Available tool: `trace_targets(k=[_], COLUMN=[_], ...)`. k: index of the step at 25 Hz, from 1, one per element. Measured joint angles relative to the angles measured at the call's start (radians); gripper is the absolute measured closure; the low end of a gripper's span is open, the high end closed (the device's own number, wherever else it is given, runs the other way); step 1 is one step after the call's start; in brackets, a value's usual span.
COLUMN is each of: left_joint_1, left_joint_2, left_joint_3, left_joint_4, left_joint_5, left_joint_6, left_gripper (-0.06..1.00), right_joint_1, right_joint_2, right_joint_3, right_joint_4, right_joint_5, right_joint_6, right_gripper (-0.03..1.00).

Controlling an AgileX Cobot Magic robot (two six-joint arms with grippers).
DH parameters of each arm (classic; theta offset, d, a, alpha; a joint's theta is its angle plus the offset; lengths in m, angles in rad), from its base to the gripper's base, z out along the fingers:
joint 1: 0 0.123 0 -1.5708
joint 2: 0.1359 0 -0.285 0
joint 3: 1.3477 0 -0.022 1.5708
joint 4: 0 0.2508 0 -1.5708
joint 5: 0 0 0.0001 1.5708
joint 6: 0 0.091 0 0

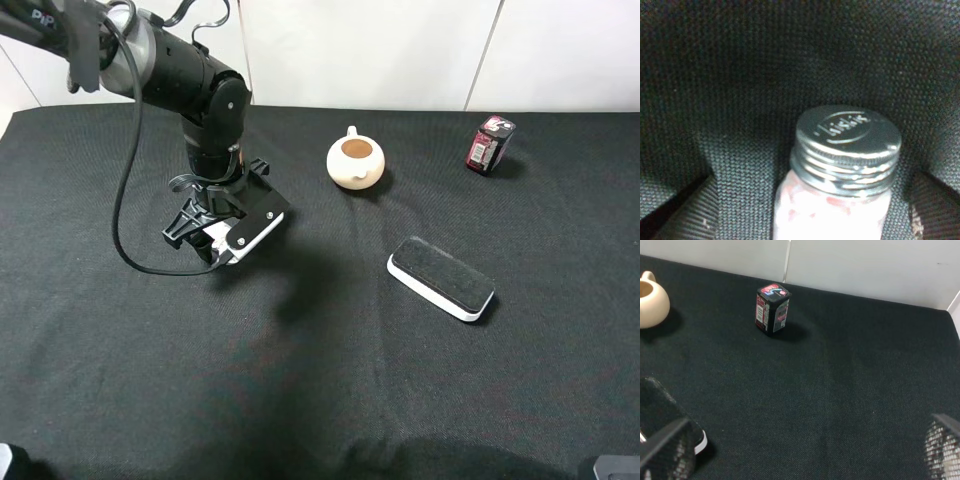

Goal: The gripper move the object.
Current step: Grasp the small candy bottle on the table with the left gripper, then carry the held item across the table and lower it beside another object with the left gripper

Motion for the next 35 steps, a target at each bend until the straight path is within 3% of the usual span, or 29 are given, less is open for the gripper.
trace_targets(k=[14, 19, 35], left_joint_1=[0.0, 0.0, 0.0], left_joint_2=[0.0, 0.0, 0.001], left_joint_3=[0.0, 0.0, -0.036], left_joint_4=[-0.003, -0.004, -0.004], left_joint_5=[0.001, 0.005, 0.027], left_joint_6=[-0.011, -0.073, -0.521], left_gripper=[0.42, 0.42, 0.42], right_joint_1=[0.0, 0.0, 0.0], right_joint_2=[0.0, 0.0, 0.0], right_joint_3=[0.0, 0.0, 0.0], right_joint_4=[0.0, 0.0, 0.0], right_joint_5=[0.0, 0.0, 0.0], right_joint_6=[0.0, 0.0, 0.0], right_gripper=[0.27, 0.27, 0.27])
